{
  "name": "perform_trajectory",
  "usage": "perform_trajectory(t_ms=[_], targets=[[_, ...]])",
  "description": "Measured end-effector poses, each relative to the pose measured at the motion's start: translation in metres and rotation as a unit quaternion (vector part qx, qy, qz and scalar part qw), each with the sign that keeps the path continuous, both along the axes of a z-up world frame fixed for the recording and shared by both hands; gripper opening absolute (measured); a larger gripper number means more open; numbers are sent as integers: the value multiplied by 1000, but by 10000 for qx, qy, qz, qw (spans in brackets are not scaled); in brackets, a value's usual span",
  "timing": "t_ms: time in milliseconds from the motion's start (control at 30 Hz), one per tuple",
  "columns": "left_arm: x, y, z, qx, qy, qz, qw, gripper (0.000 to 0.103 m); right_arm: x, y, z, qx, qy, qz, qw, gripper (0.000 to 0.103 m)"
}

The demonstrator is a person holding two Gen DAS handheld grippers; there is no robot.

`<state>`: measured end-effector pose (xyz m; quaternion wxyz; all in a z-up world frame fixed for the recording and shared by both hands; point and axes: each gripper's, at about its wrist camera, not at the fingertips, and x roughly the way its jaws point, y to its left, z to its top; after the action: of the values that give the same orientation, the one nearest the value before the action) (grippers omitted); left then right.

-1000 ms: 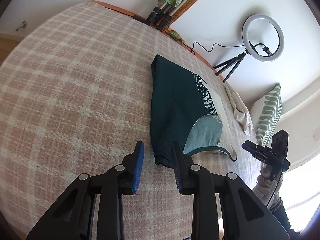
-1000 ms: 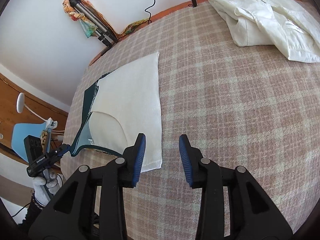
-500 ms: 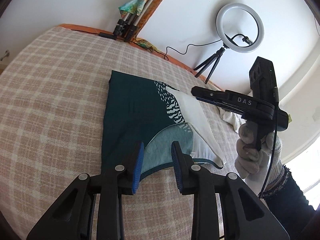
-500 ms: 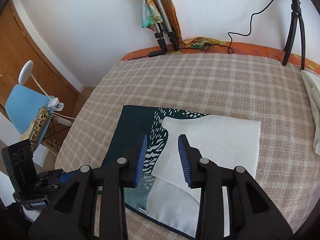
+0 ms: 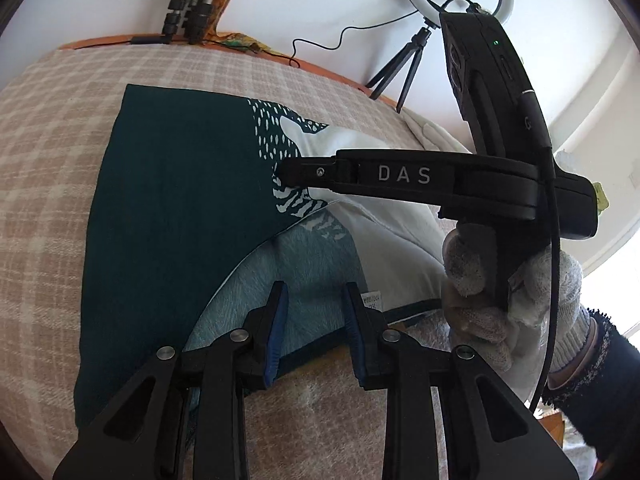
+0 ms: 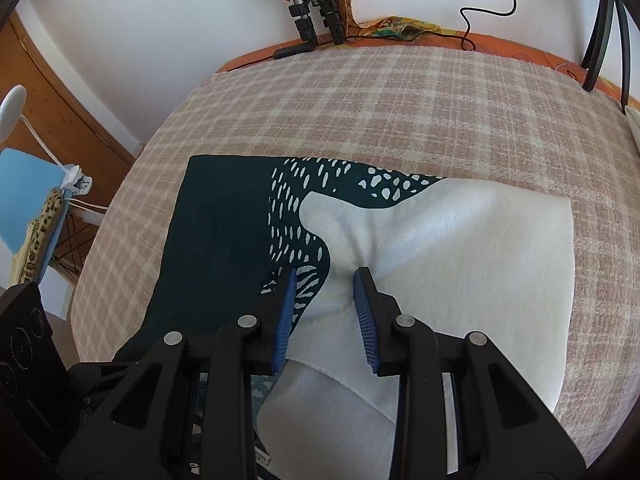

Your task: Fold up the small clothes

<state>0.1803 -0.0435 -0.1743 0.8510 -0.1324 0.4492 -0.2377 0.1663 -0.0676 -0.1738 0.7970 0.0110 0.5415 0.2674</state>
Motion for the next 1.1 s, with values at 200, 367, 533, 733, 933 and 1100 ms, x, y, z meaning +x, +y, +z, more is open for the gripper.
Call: perform_trajectory(t_ms=[200,367,533,733,933,1100], targets=[[-8,19,13,-413,224,37,9989,26,9,-3,22,238,37,76,9997,32],[-31,46,39,-535,-11,313,9981,26,33,4,37,540,90,14,9985,32],[-48,89,51,-638,21,878,9941,44,53,18,13,572,543,-60,9969,32],[-50,133,33,-1069,542,1515,9812,54,51,20,-3,482,688,-50,9964,31],[-45,139,10,-1687,1067,1600,9667,54,39,-22,33,851,487,-227,9949,63],[-44,134,-6,-2136,1408,1581,9537,58,27,-90,36,901,581,-634,9922,68]])
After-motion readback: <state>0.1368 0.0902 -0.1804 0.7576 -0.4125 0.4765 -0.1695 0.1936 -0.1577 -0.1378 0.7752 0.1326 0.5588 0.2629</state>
